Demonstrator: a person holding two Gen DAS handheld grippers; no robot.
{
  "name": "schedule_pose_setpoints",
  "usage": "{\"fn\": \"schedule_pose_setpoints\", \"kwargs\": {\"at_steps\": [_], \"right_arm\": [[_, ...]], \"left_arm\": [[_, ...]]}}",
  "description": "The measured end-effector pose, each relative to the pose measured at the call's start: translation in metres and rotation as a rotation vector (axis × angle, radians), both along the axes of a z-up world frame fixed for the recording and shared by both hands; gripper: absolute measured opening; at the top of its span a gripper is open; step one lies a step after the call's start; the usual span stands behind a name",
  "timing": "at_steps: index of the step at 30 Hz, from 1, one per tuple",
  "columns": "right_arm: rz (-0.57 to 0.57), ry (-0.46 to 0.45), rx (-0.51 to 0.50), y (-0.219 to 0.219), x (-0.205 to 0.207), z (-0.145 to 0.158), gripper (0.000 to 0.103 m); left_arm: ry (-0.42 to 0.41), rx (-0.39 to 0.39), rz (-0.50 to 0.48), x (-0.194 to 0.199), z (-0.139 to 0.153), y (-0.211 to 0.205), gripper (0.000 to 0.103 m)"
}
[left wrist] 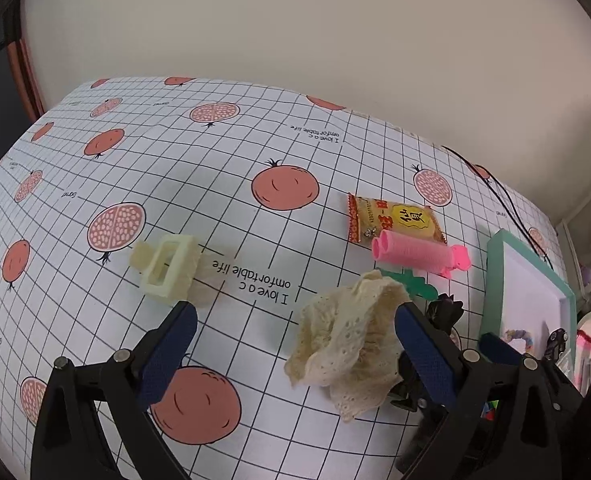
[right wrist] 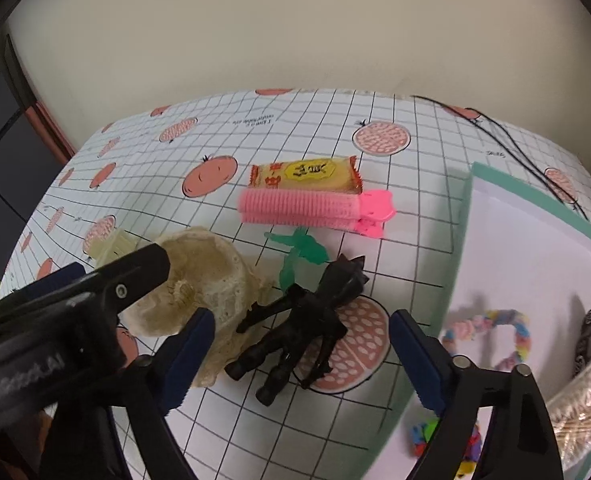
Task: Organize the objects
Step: 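Move the left gripper to the lace cloth while the right approaches the black figure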
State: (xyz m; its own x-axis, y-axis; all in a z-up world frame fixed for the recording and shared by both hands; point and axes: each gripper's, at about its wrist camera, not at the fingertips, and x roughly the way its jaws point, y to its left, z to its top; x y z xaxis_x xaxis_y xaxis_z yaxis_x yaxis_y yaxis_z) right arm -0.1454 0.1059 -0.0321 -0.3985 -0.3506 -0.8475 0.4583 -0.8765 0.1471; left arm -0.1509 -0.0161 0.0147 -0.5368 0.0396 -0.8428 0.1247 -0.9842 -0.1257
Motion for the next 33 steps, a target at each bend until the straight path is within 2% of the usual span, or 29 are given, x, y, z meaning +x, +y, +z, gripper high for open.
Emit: {"fn": "schedule_pose_setpoints", "kwargs": {"at_steps": [8,16,24,33], "right_arm": [[-0.008,-0.029,-0.028,0.003,-0.006,-0.010,0.082],[0.002,-0.035,-0.026,0.007,-0.007,-0.011,0.078],[0.016,-0.045,-0.034,0.015,-0.008,-0.010,0.076],[0.053,-0.025,0.001,0.014,-0.005,-0.009,0.075]], "left_arm": [[-0.032,-0.036,-0.029,-0.005,-0.016,0.015,0.095],[-0.047,-0.024,-0.004,-0.008,-0.025,0.011,0.094],[-0.082,0.020,0.024,-0.011,-0.036,0.003,0.094],[-0.103,-0.010,0.015,-0.013,-0.043,0.008,0.093]]}}
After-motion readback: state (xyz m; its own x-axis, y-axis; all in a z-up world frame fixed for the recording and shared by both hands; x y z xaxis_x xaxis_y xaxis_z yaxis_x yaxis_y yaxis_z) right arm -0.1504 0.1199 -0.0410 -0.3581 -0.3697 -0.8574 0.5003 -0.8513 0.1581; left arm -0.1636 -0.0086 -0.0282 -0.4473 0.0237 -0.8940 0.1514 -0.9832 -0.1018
